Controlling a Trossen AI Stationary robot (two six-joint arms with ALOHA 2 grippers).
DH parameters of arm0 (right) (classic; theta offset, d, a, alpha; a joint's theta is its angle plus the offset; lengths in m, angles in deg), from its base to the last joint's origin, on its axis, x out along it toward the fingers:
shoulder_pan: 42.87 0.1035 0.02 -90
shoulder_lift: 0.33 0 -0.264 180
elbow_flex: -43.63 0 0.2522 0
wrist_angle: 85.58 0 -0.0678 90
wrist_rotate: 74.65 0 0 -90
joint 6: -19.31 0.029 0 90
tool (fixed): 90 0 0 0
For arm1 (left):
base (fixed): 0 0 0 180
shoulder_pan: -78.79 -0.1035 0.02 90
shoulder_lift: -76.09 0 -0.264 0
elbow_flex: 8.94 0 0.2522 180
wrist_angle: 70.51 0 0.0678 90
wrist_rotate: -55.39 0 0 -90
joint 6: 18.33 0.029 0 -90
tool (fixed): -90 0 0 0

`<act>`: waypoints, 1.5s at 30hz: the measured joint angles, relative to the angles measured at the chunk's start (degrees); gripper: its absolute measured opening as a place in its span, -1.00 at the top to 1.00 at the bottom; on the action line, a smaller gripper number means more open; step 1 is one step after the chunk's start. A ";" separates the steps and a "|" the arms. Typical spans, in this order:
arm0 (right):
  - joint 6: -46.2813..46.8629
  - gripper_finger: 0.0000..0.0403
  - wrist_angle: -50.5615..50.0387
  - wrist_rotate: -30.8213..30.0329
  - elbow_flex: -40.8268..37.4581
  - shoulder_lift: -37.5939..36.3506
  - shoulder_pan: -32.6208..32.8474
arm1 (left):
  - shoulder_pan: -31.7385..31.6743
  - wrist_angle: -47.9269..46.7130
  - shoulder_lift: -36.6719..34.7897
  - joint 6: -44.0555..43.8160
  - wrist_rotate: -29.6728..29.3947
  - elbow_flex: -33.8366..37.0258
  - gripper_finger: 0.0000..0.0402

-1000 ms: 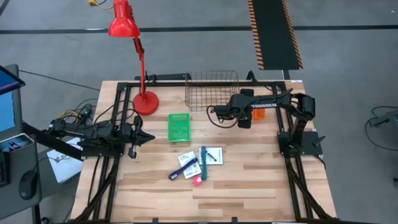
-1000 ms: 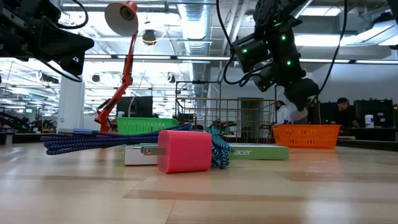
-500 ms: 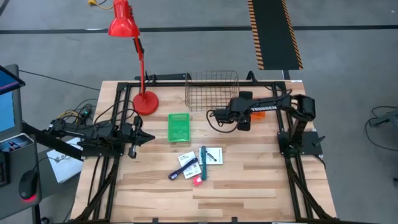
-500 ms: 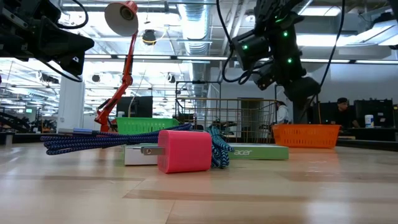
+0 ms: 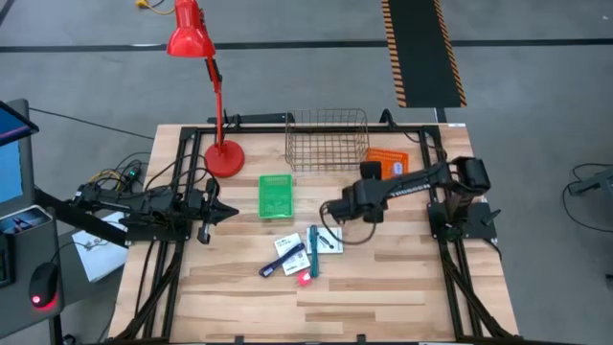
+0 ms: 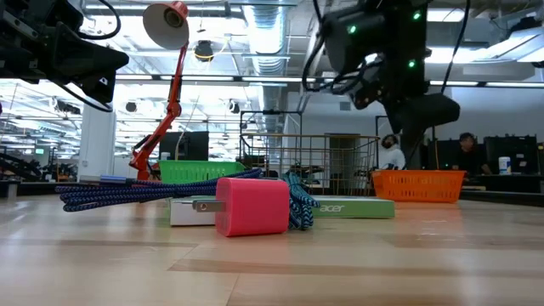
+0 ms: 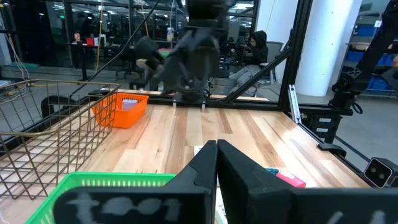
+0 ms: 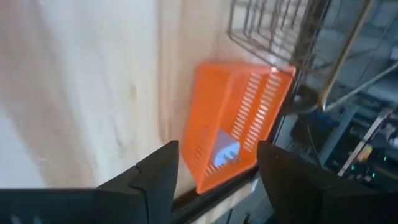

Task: Pick and place items into bin
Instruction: Put the pink charger adapter into the orange basket

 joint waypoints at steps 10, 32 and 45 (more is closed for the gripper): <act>-4.51 0.14 19.18 5.84 0.00 -0.02 12.04 | 0.00 0.00 -0.02 -0.01 0.00 0.00 1.00; -18.35 0.06 64.40 25.26 0.00 0.13 21.78 | -0.02 0.00 0.00 0.01 0.01 0.00 1.00; -22.24 0.03 70.02 30.94 -0.22 7.99 19.56 | 0.00 0.02 -0.04 0.01 -0.01 0.00 1.00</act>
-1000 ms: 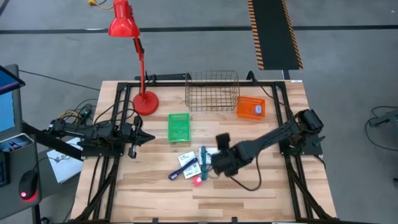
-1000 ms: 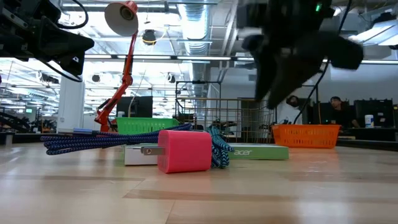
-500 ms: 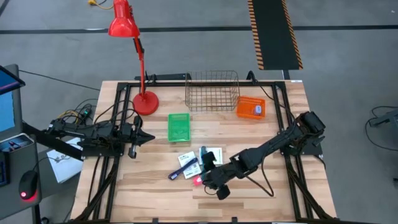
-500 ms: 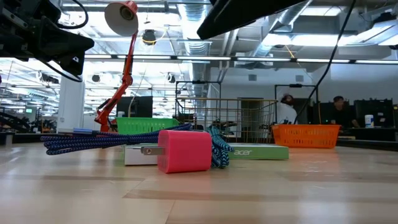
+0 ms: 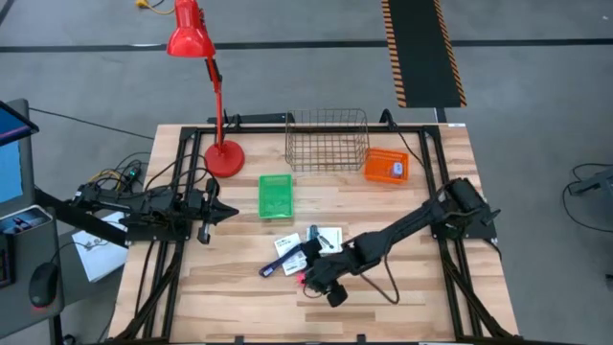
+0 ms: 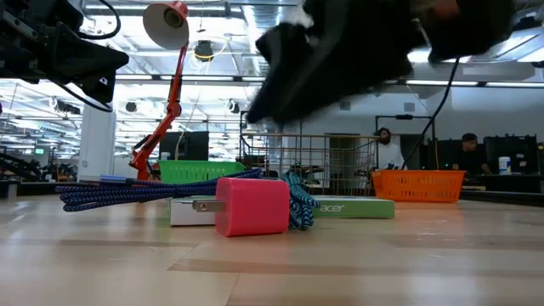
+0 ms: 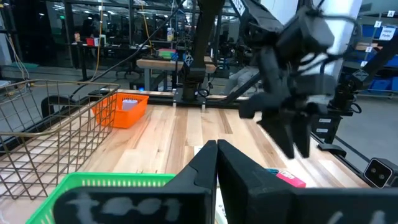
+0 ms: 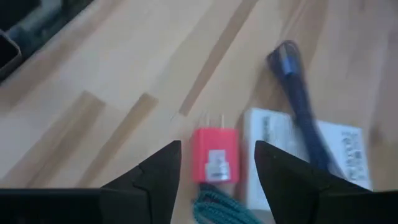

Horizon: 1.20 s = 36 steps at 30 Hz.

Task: Pick and place items into bin
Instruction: Put the pink charger adapter into the orange basket

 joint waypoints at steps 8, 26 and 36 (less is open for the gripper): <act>-0.15 0.03 0.85 -0.02 0.17 1.63 -0.01 | -0.02 -0.02 0.02 -0.02 0.00 -0.02 1.00; -2.12 0.02 3.55 -0.11 0.23 7.25 -0.20 | -0.02 -0.02 0.02 -0.02 0.00 0.00 1.00; -1.61 0.08 3.56 0.31 0.35 8.82 -1.42 | 0.00 -0.02 0.02 -0.02 0.00 -0.02 1.00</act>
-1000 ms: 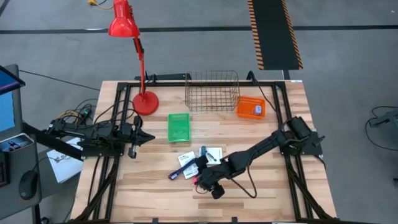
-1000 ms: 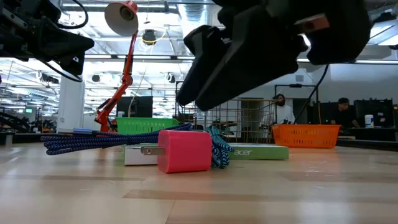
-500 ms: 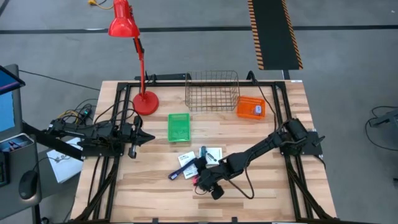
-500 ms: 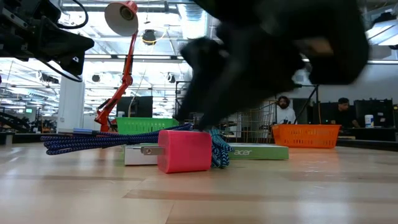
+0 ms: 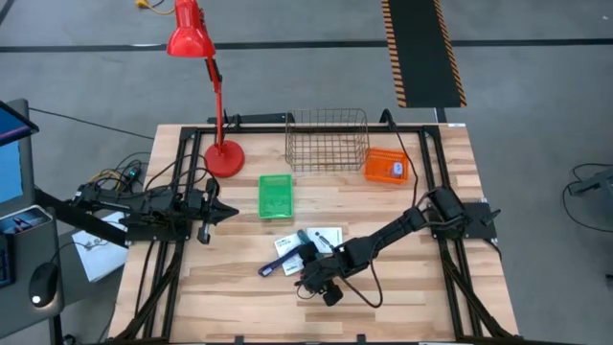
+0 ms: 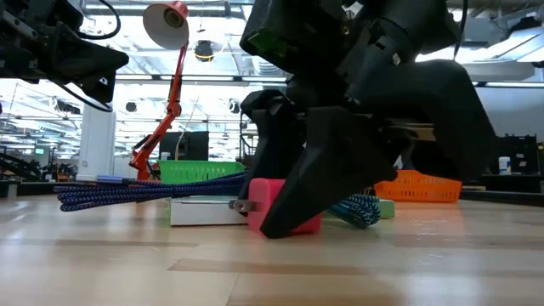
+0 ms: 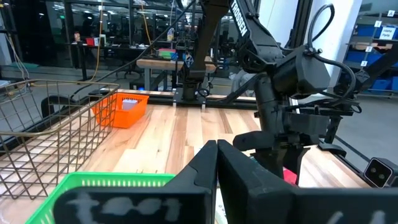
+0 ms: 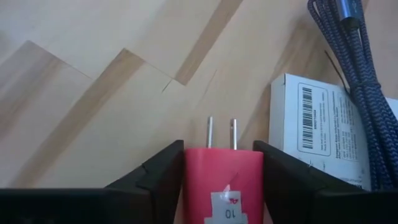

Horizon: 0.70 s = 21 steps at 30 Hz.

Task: Pick and place items into bin
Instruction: Put the pink charger adapter into the orange basket

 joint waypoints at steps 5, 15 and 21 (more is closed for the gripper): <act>0.00 0.18 -0.14 0.09 -0.02 -0.21 -0.02 | 0.00 0.00 0.00 0.01 0.00 0.01 1.00; 1.01 0.16 -6.69 -0.76 3.32 -0.16 0.72 | 0.00 0.00 0.00 0.02 0.00 0.02 1.00; 1.01 0.24 -20.04 -0.76 11.05 -0.13 0.72 | 0.00 0.01 0.00 0.01 0.00 0.01 1.00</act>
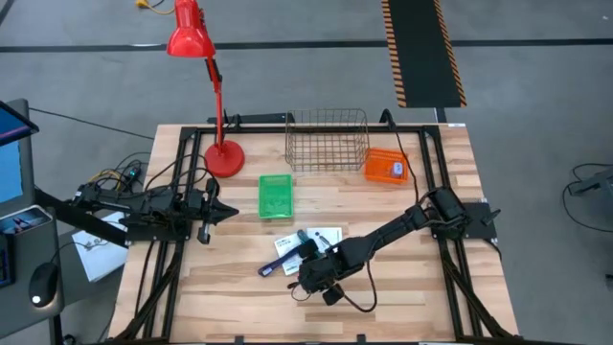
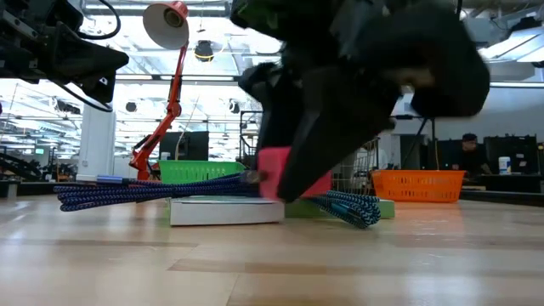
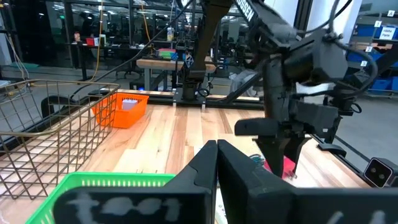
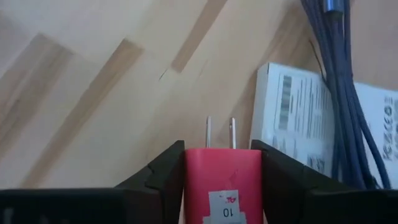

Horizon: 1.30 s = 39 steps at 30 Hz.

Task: Pick and place items into bin
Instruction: Put the pink charger adapter into the orange basket

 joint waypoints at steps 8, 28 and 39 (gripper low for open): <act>-0.22 0.18 -21.52 -5.55 7.82 -0.03 -0.02 | 0.00 0.00 0.00 0.01 0.00 0.00 1.00; 3.04 0.25 -57.17 -10.25 12.82 -0.11 -6.81 | 0.00 -0.01 0.00 0.01 0.00 0.01 1.00; 2.63 0.23 -63.37 -9.65 12.82 -0.38 -14.03 | 0.00 0.00 0.00 0.00 0.01 0.01 1.00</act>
